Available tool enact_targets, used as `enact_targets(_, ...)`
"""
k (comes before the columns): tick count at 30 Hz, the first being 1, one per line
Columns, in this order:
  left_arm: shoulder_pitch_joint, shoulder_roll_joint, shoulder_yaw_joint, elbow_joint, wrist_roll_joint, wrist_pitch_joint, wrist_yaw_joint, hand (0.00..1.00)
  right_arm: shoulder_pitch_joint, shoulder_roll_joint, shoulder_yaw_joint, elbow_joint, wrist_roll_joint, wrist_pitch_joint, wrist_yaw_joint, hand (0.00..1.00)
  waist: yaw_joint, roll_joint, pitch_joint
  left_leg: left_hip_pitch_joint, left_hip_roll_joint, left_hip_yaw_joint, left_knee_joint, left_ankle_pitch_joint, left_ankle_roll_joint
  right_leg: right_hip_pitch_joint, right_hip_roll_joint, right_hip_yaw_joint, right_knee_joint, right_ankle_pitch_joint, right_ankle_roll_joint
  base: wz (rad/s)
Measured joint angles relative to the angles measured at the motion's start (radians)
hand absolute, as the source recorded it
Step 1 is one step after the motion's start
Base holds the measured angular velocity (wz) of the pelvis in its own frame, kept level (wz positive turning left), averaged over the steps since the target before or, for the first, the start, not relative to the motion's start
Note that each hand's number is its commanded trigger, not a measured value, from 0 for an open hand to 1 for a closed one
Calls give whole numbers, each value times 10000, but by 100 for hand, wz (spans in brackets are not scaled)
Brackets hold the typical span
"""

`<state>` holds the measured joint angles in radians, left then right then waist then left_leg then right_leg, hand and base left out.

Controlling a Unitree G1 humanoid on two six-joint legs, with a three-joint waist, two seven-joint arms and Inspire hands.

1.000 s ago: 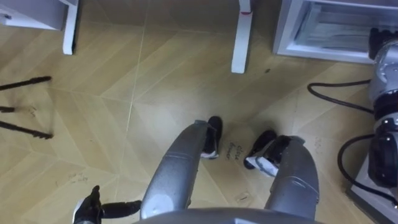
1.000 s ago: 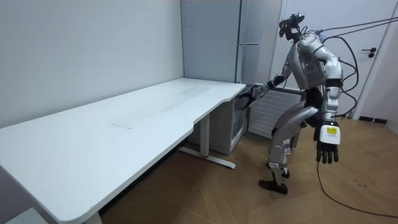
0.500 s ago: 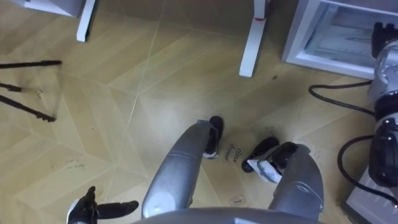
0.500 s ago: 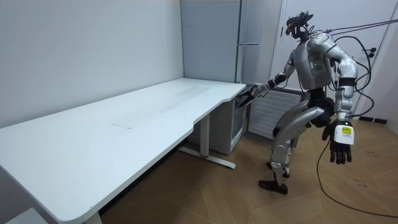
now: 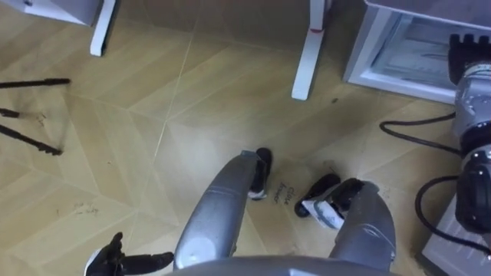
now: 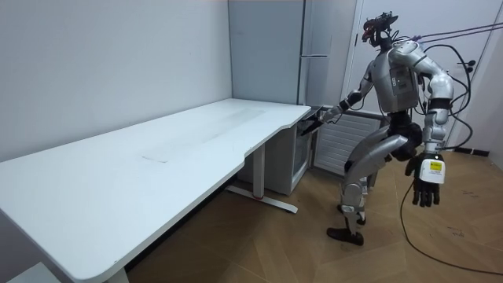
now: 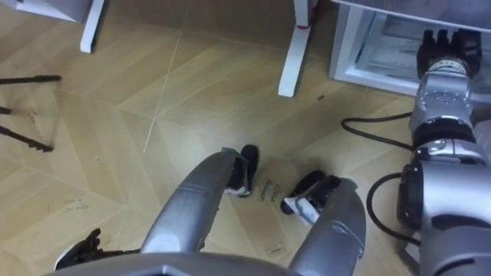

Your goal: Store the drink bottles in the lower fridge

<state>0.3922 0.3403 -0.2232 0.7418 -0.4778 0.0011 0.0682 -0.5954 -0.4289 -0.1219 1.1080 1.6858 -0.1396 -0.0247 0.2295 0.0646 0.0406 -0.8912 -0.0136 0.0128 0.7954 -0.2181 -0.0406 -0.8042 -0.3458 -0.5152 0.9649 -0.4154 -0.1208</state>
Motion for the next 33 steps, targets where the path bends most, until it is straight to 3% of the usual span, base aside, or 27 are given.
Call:
enact_targets(4, -445, 1, -2, 348, 14, 51, -8, 0, 252, 5, 13, 708, -49, 483, 536, 0, -97, -108, 3, 568, 18, -193, -234, 0, 14, 693, 310, -55, -485, 41, 95, 1)
enact_targets(6, -657, 2, 27, 433, 13, 45, -4, 0, 405, 12, 14, 791, -107, 674, 654, 0, -240, -194, 5, 819, 14, -165, -444, 24, 29, 926, 366, -54, -704, 105, 30, 4)
enact_targets(7, -861, 1, 40, 611, 19, 48, -4, 0, 520, 15, 20, 939, -175, 779, 858, 0, -271, -220, 4, 979, 31, -163, -563, 44, 47, 1101, 444, -56, -875, 231, -130, -4)
enact_targets(9, -1132, -17, 113, 879, 20, 51, -9, 0, 630, 18, 9, 1232, -470, 938, 1171, 0, -336, -251, 8, 1335, 98, -149, -793, 52, 76, 1435, 597, -70, -1239, 378, -88, -13)
enact_targets(11, -1741, -144, 248, 1626, -6, 43, 19, 0, 889, 55, 195, 1587, -755, 1172, 1354, 0, -334, -298, 25, 1958, 186, -89, -1266, 57, 84, 2032, 863, -38, -1849, 555, 56, -19)
enact_targets(16, -2331, -221, 276, 2180, -176, 11, 77, 0, 1626, 386, 185, 2203, -1078, 1560, 1604, 0, -508, -439, 14, 3038, 355, -65, -1934, 28, 106, 3141, 1348, -17, -2977, 848, 305, -12)
enact_targets(19, -2649, -503, 707, 2678, -201, -8, 73, 0, 2065, 463, 104, 2216, -1421, 1652, 1578, 0, -667, -461, 18, 3832, 377, 68, -2366, 1, 158, 3866, 1517, 131, -3552, 1037, 466, -13)
enact_targets(21, -2668, -568, 721, 2903, -210, -12, 66, 0, 2395, 475, 103, 2207, -1510, 1681, 1483, 0, -840, -442, -4, 4370, 363, 98, -2707, -20, 196, 4362, 1695, 373, -3976, 1120, 618, -10)
enact_targets(24, -2537, -590, 939, 3386, -201, 19, 64, 0, 2919, 686, -96, 2160, -1659, 1749, 1134, 0, -910, -617, -153, 5309, 375, 311, -3491, 19, 255, 5029, 1949, 740, -4738, 1360, 775, -31)
enact_targets(27, -2106, -813, 1466, 3505, -213, 60, 78, 0, 3499, 734, -297, 1960, -2005, 1775, 800, 0, -1131, -675, -266, 6283, 354, 438, -4120, 79, 302, 5877, 2142, 987, -5474, 1571, 934, -19)
enact_targets(29, -1775, -925, 1746, 3472, -206, 75, 89, 0, 3847, 758, -299, 1650, -2479, 1771, 456, 0, -1294, -828, -345, 7039, 323, 660, -4621, 100, 319, 6427, 2292, 1461, -5854, 1633, 1016, -20)
enact_targets(33, -1490, -1007, 2230, 3479, -203, 76, 126, 0, 4389, 780, -329, 345, -3362, 1768, -346, 0, -1558, -1075, -356, 7805, 297, 759, -5032, 101, 320, 7044, 2412, 1609, -6146, 1675, 1089, -16)
